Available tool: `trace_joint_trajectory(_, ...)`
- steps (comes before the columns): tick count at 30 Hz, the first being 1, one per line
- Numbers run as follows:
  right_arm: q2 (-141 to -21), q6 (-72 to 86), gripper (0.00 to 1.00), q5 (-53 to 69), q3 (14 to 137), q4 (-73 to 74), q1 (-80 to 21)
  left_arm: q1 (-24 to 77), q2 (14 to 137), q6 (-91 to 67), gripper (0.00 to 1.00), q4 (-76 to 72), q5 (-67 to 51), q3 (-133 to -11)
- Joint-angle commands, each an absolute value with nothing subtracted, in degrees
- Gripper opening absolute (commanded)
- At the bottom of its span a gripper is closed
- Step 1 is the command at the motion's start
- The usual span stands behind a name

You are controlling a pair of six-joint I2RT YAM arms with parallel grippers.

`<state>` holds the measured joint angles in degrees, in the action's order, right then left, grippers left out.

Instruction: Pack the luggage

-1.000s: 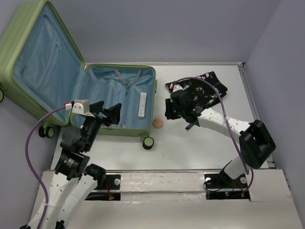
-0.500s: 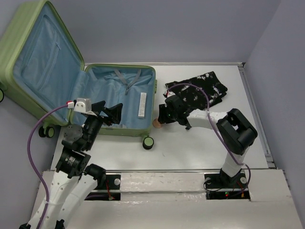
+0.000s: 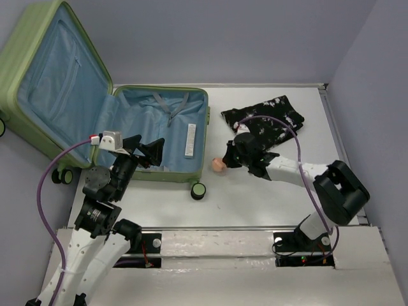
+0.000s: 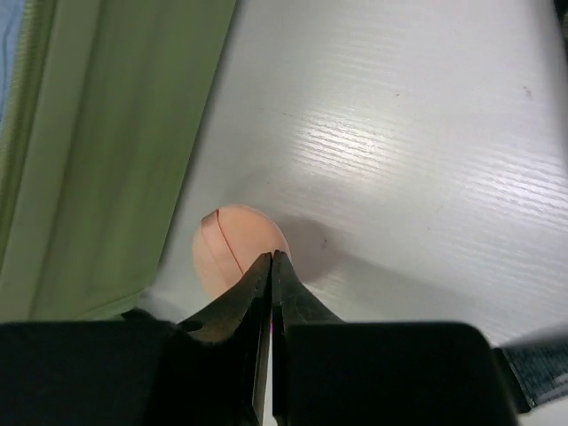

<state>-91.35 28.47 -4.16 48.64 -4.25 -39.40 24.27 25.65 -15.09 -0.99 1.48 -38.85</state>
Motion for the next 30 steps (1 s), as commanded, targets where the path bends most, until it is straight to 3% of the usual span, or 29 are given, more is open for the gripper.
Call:
trace_joint_trajectory(1,-81.77,30.41,0.07,-7.03,44.22,-5.28,-39.11,23.91,25.4,-14.15,0.99,-2.99,0.88,-41.31)
trace_joint_trajectory(8,-74.35,29.97,0.07,-2.39,48.14,-4.22,-39.11,23.82,25.66,-14.06,0.99,-2.64,1.49,-41.4)
trace_joint_trajectory(16,-90.85,35.76,0.09,2.11,70.99,-3.34,-41.31,23.82,27.24,-13.19,0.99,-2.11,4.74,-41.22)
trace_joint_trajectory(17,-93.23,36.21,0.32,2.81,73.54,-2.47,-41.92,23.82,27.86,-13.01,0.99,-2.11,5.01,-41.31)
trace_joint_trajectory(21,-96.16,36.04,0.73,-2.59,77.18,6.15,-41.92,23.82,28.74,-12.74,0.99,-1.85,4.83,-41.31)
trace_joint_trajectory(24,-88.53,36.38,0.79,-11.04,66.47,6.94,-40.44,23.82,28.83,-12.66,0.99,-1.85,4.13,-41.48)
trace_joint_trajectory(30,-76.3,40.51,0.72,-23.28,48.53,16.25,-32.27,23.64,27.6,-12.66,0.99,-1.93,3.25,-41.66)
